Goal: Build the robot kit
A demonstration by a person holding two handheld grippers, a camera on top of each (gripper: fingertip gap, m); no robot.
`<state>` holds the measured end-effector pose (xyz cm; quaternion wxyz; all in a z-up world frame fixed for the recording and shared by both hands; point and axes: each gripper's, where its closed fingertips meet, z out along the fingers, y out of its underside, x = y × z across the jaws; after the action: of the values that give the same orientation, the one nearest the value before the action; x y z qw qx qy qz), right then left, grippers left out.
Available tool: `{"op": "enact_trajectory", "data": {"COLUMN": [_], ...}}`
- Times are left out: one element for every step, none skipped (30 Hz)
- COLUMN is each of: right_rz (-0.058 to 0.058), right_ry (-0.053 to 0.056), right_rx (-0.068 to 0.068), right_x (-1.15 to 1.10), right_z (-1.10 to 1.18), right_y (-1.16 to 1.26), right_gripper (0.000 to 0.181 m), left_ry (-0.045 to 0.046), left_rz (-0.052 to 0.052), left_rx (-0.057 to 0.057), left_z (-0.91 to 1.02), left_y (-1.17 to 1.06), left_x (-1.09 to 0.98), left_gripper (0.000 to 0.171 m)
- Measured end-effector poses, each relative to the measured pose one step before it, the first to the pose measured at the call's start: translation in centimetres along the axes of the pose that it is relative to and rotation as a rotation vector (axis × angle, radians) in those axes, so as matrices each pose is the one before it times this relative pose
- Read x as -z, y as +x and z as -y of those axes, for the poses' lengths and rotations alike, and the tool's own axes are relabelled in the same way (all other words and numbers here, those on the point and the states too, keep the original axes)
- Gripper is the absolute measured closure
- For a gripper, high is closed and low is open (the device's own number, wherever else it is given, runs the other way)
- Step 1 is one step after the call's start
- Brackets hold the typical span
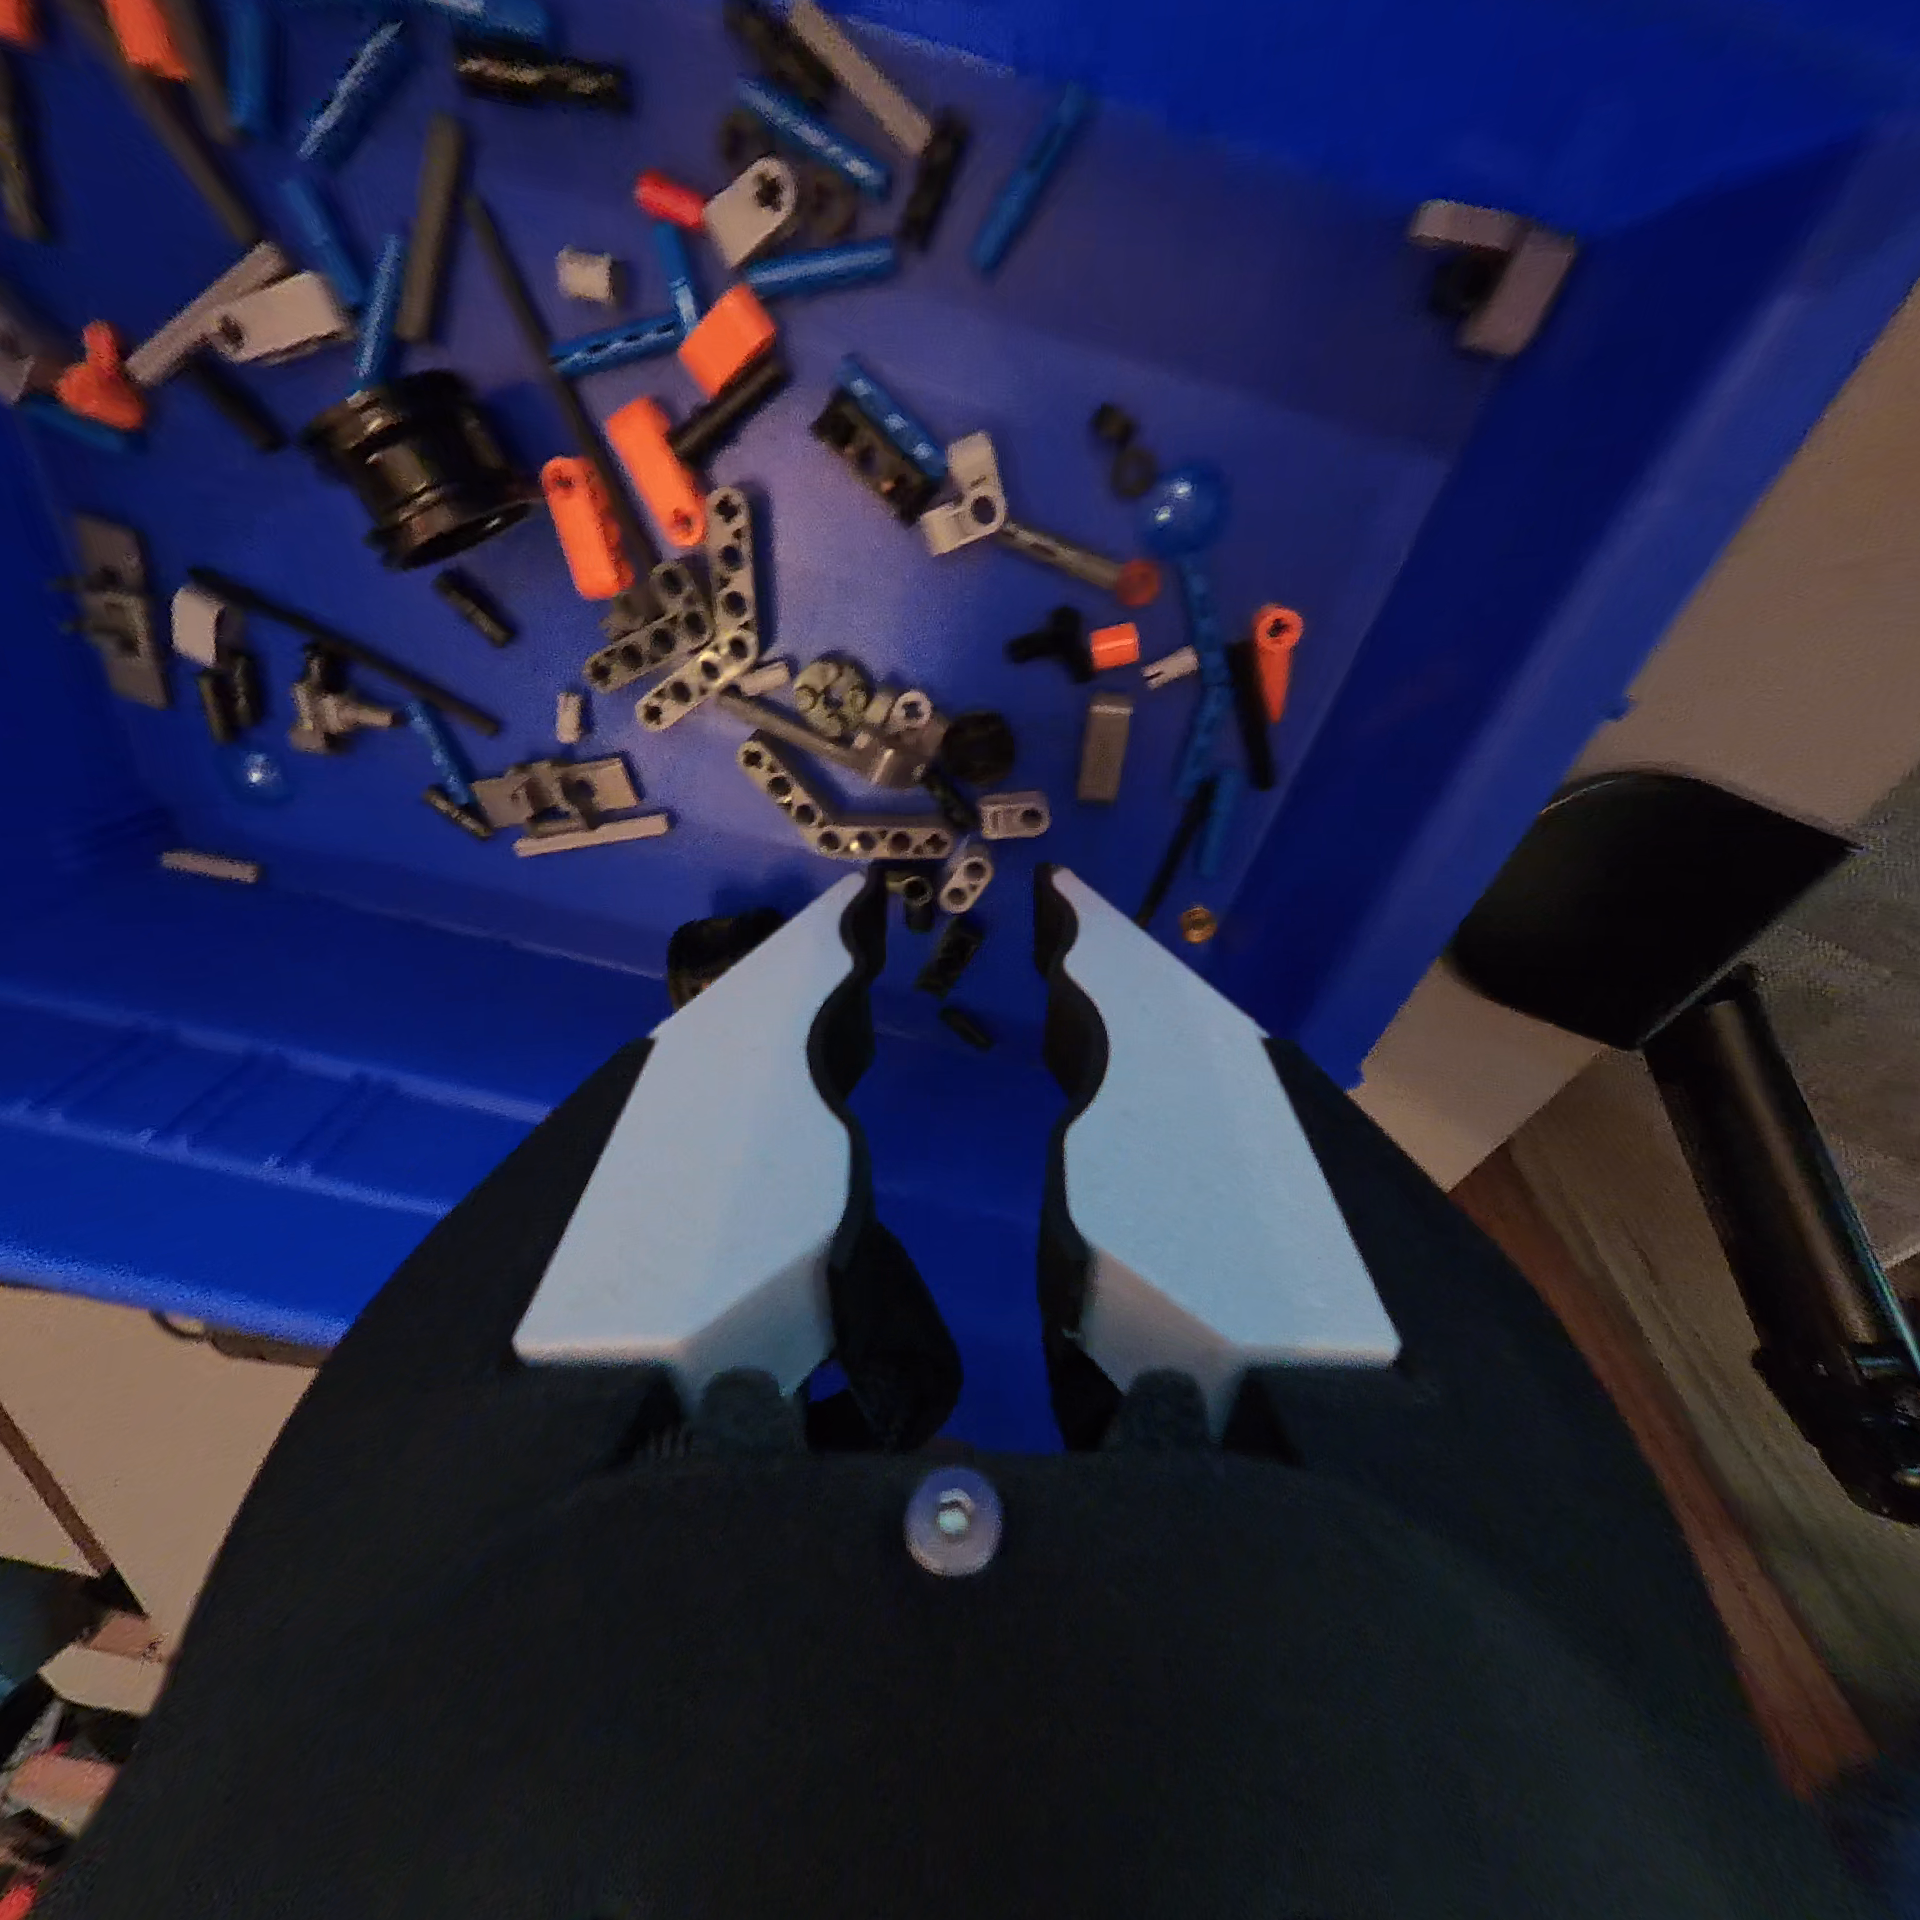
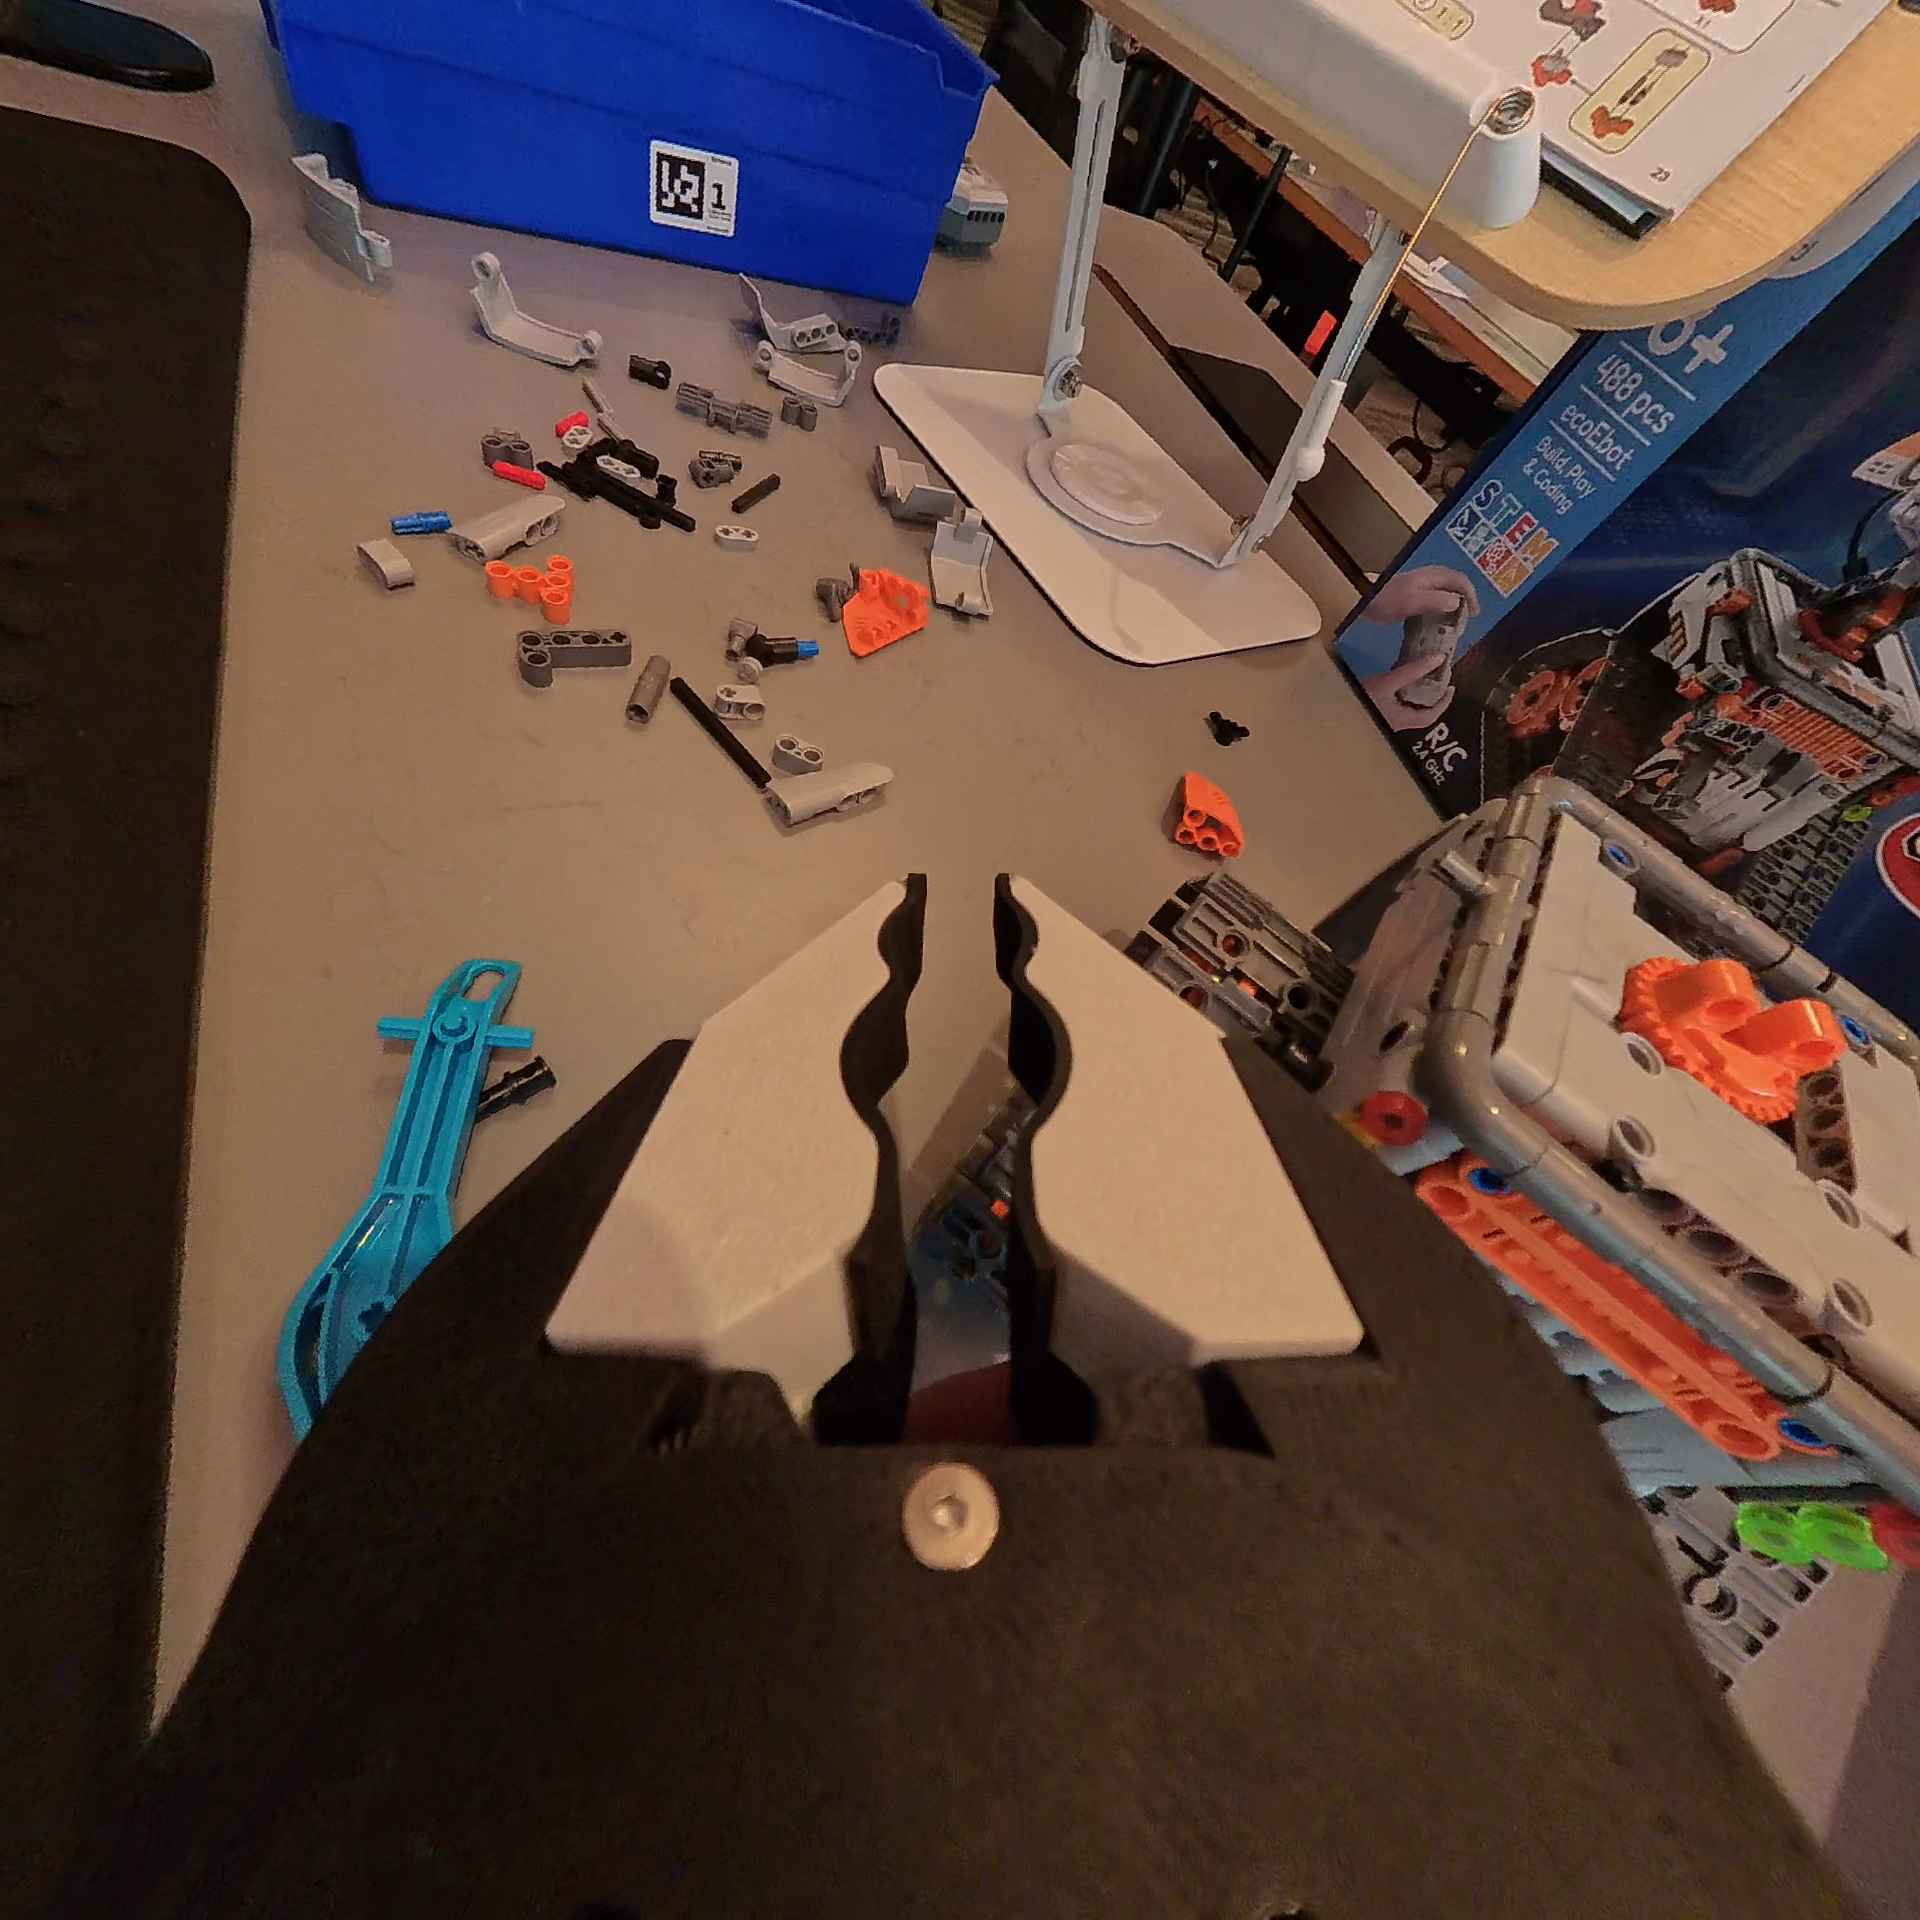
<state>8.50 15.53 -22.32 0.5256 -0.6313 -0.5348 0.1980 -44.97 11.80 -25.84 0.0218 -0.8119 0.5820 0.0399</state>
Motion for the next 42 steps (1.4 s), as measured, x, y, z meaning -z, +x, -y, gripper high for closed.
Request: {"op": "enact_trajectory", "data": {"right_rz": [0.0004, 0.0002, -0.0001, -0.0002, -0.0003, -0.0004, -0.0001, 0.0001, 0.0003, 0.0003, 0.0002, 0.0006, 0.0008, 0.0007, 0.0002, -0.0001, 0.0001, -0.0001, -0.0004, -0.0002, -0.0001, -0.0001, 0.0, -0.0001, 0.0002, 0.0007, 0.0009, 0.0014, 0.0011, 0.0007, 0.0007, 0.0001, -0.0005, 0.0, 0.0006, 0.0007, 0.0005, 0.0002, 0.0003, 0.0, -0.0002, -0.0001], "right_ry": [0.0024, 0.0027, 0.0029, 0.0023, 0.0013, 0.0015, 0.0017, 0.0013, 0.0008, 0.0004, 0.0005, 0.0, -0.0012, -0.0022, -0.0022, -0.0014, -0.0005, 0.0009, 0.0018, 0.0017, 0.0017, 0.0019, 0.0021, 0.0019, 0.0015, 0.0012, 0.0006, 0.0, 0.0, 0.0003, 0.0007, 0.0011, 0.0016, 0.0021, 0.0019, 0.0011, 0.0003, 0.0, -0.0003, -0.0003, 0.0004, 0.0009], "right_rx": [0.0013, 0.0016, 0.0016, 0.0012, 0.0012, 0.0012, 0.0003, -0.0005, -0.0008, -0.0005, -0.0004, -0.0008, -0.001, -0.001, -0.0011, -0.0011, -0.0009, 0.0003, 0.0013, 0.0018, 0.0022, 0.0019, 0.0011, 0.0008, 0.001, 0.001, 0.0014, 0.0017, 0.0021, 0.0022, 0.0019, 0.002, 0.0019, 0.0012, 0.0005, 0.0006, 0.0011, 0.0011, 0.0008, 0.0008, 0.0005, 0.0001], "right_x": [0.07, 0.068, 0.067, 0.054, 0.048, 0.039, 0.029, 0.031, 0.015, 0.013, 0.005, -0.024, -0.02, -0.037, -0.029, -0.011, -0.001, 0.023, 0.024, 0.034, 0.037, 0.04, 0.043, 0.052, 0.031, 0.033, 0.012, 0.013, 0.004, 0.007, 0.011, 0.013, 0.025, 0.026, 0.018, 0.008, 0.006, -0.004, -0.01, -0.002, 0.018, 0.018], "right_z": [0.039, 0.058, 0.061, 0.048, 0.038, 0.03, 0.031, 0.011, -0.004, -0.003, 0.002, -0.016, -0.034, -0.049, -0.068, -0.041, -0.023, 0.014, 0.052, 0.054, 0.062, 0.052, 0.048, 0.049, 0.035, 0.031, 0.036, 0.019, 0.024, 0.03, 0.053, 0.045, 0.066, 0.059, 0.054, 0.036, 0.023, 0.021, 0.006, 0.002, 0.013, 0.029], "right_y": [-0.018, -0.024, -0.019, -0.019, -0.011, -0.005, 0.002, 0.003, 0.009, -0.001, -0.002, -0.006, -0.002, -0.001, 0.018, 0.013, 0.01, -0.004, -0.008, -0.024, -0.02, -0.021, -0.016, -0.002, -0.018, -0.024, -0.036, -0.043, -0.04, -0.042, -0.037, -0.029, -0.011, -0.022, -0.018, -0.016, -0.025, -0.015, -0.014, -0.007, -0.004, -0.006], "right_gripper": [0.171, 0.17, 0.17, 0.17, 0.17, 0.17, 0.17, 0.17, 0.17, 0.17, 0.17, 0.17, 0.17, 0.17, 0.17, 0.17, 0.17, 0.17, 0.171, 0.171, 0.171, 0.17, 0.171, 0.17, 0.171, 0.171, 0.171, 0.17, 0.17, 0.171, 0.171, 0.17, 0.17, 0.17, 0.17, 0.17, 0.17, 0.17, 0.17, 0.17, 0.17, 0.17], "left_ry": [-0.00079, -0.0001, -0.00273, -0.01402, -0.02398, -0.01666, -0.00251, 0.00223, 0.00129, 0.00806, 0.0172, 0.00768, 0.00329, 0.00155, -0.00079, -0.00236, -0.00368, -0.00415, -0.00497, -0.00582, -0.0037, 0.0002, 0.00095, 0.00162, 0.00227, 0.0012, 0.00224, 0.00377, 0.00517, 0.00302, -0.00069, -0.00032, 0.0053, 0.00053, 0.00083, 0.0023, 0.00441, 0.00094, -0.00223, -0.00354, -0.0024, 0.00016], "left_rz": [-0.0157, -0.0221, -0.0063, -0.0015, -0.0009, 0.0063, 0.0038, -0.0054, -0.0076, -0.0045, -0.0083, -0.0111, -0.0031, 0.0025, 0.0021, 0.0021, 0.0013, 0.0015, 0.0007, 0.0031, 0.0052, 0.0043, 0.0022, 0.0009, 0.0032, 0.0058, 0.0072, 0.0051, 0.003, 0.0011, -0.0012, -0.0006, 0.0096, -0.0048, 0.0001, 0.0018, -0.0028, -0.0037, 0.0009, 0.0009, 0.0019, 0.0056], "left_rx": [-0.0127, -0.0082, -0.01, -0.0036, -0.001, -0.0026, 0.004, 0.0115, 0.0094, 0.0063, 0.0102, 0.0103, 0.003, -0.0014, -0.0027, -0.004, -0.0075, -0.0083, -0.0065, -0.0076, -0.0087, -0.0058, -0.0021, -0.0023, -0.0005, 0.0013, 0.0016, 0.0014, 0.001, 0.0002, 0.0007, -0.0022, -0.007, 0.0021, -0.0008, 0.0001, 0.0005, -0.0003, -0.0011, 0.0008, 0.0018, 0.0026], "left_z": [0.251, 0.23, 0.172, -0.064, -0.302, -0.245, -0.063, -0.032, -0.058, 0.027, 0.154, 0.001, -0.031, -0.009, 0.005, 0.005, 0.009, 0.016, 0.005, -0.003, 0.034, 0.087, 0.093, 0.089, 0.067, 0.031, 0.043, 0.07, 0.1, 0.066, 0.014, 0.025, 0.126, 0.05, 0.041, 0.08, 0.09, 0.037, -0.038, -0.074, -0.085, -0.071], "left_y": [0.602, 0.647, 0.328, 0.175, 0.1, -0.055, -0.099, -0.036, -0.048, -0.142, -0.12, -0.054, -0.08, -0.078, -0.031, -0.012, 0.004, 0.019, 0.012, -0.009, -0.002, -0.002, 0.03, 0.053, 0.023, -0.04, -0.061, -0.023, 0.005, 0.047, 0.096, 0.123, -0.027, 0.173, 0.09, 0.047, 0.108, 0.106, 0.042, 0.008, -0.019, -0.075], "left_x": [-0.249, -0.355, -0.452, -0.51, -0.473, -0.371, -0.249, -0.171, -0.145, -0.072, 0.036, 0.005, 0.002, -0.012, -0.014, -0.001, -0.01, -0.006, 0.0, 0.007, 0.005, 0.017, 0.021, 0.046, 0.079, 0.114, 0.157, 0.177, 0.168, 0.154, 0.111, 0.082, 0.076, 0.075, 0.082, 0.071, 0.055, 0.018, -0.011, -0.005, 0.035, 0.086], "left_gripper": [0.146, 0.146, 0.146, 0.147, 0.146, 0.146, 0.147, 0.148, 0.148, 0.15, 0.15, 0.151, 0.153, 0.155, 0.157, 0.158, 0.158, 0.158, 0.158, 0.158, 0.159, 0.159, 0.159, 0.159, 0.159, 0.159, 0.159, 0.159, 0.159, 0.159, 0.16, 0.171, 0.171, 0.171, 0.171, 0.171, 0.171, 0.171, 0.171, 0.171, 0.171, 0.171]}}
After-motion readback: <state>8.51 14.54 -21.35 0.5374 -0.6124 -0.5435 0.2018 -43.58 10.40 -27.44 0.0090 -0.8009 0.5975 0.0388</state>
